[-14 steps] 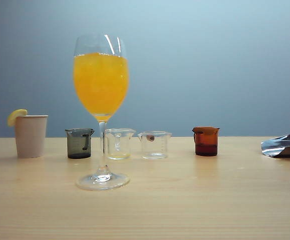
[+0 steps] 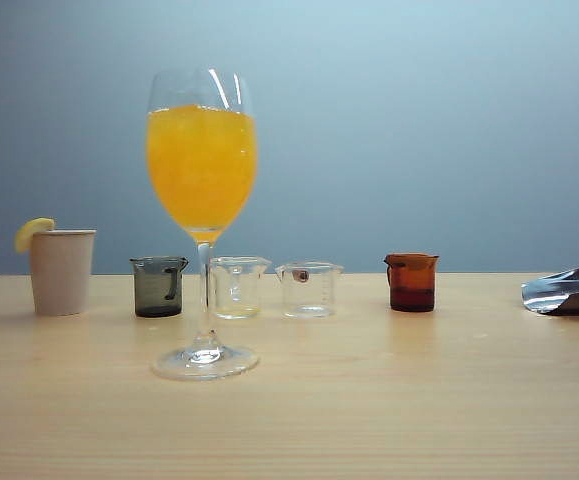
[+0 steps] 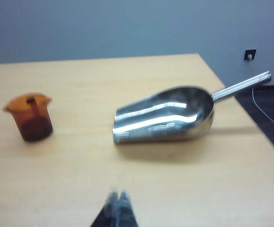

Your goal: Pick up the fourth measuring cup from the left, pour the grenadine inside into the goblet, and finally put the measuring cup back in its original place.

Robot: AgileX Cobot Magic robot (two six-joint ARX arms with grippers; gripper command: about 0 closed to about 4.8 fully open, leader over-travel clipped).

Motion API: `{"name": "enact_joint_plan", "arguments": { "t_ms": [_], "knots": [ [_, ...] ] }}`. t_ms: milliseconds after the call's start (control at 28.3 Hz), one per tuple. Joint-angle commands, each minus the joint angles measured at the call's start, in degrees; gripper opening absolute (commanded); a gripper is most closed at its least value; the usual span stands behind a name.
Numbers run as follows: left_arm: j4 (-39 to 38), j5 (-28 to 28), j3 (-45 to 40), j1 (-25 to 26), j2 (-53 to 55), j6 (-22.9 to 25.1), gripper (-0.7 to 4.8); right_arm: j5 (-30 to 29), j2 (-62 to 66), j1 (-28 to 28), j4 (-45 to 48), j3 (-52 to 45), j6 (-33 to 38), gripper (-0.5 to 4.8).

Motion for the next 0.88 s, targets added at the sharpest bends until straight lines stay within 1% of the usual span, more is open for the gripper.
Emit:
{"name": "enact_joint_plan", "arguments": {
  "t_ms": [35, 212, 318, 460, 530, 601, 672, 707, 813, 884],
  "knots": [
    [-9.2, -0.2, 7.8, 0.0, -0.1, -0.2, -0.05, -0.1, -0.1, 0.0, -5.5, 9.0, 0.2, -0.06],
    [-9.3, -0.1, 13.6, 0.0, 0.1, -2.8, -0.05, -0.1, 1.1, 0.0, -8.4, 16.9, 0.2, -0.06],
    [-9.9, 1.3, 17.9, 0.0, 2.2, -2.7, -0.05, -1.4, 5.0, 0.0, -9.6, 21.1, 0.2, -0.06],
    [-9.5, 4.0, 24.3, 0.0, 8.8, -2.7, -0.05, -3.0, 14.1, 0.0, -9.0, 27.3, 0.9, -0.06],
    [-9.4, 7.0, 28.2, 0.0, 13.7, -2.7, -0.05, -3.8, 19.7, 0.0, -8.7, 30.5, 1.7, -0.06],
    [-9.3, 11.1, 31.7, -0.1, 18.9, -2.7, -0.05, -4.9, 24.5, 0.1, -6.7, 32.5, 1.7, -0.06],
    [-8.8, 13.0, 34.4, -0.9, 23.0, -2.5, -0.05, -6.7, 28.3, 0.2, -1.8, 33.1, 3.0, -0.06],
    [-8.2, 12.8, 35.9, -1.8, 25.1, -2.5, -0.05, -6.7, 30.0, 0.8, 1.2, 33.1, 4.3, -0.06],
    [-4.3, 12.0, 39.0, -5.1, 29.5, -2.5, -0.05, -5.5, 34.6, 3.4, 7.6, 33.1, 4.5, -0.06],
    [-2.3, 11.6, 41.2, -8.2, 32.1, -2.5, -0.05, -4.2, 37.4, 5.6, 9.7, 33.1, 4.5, -0.06]
  ]
}}
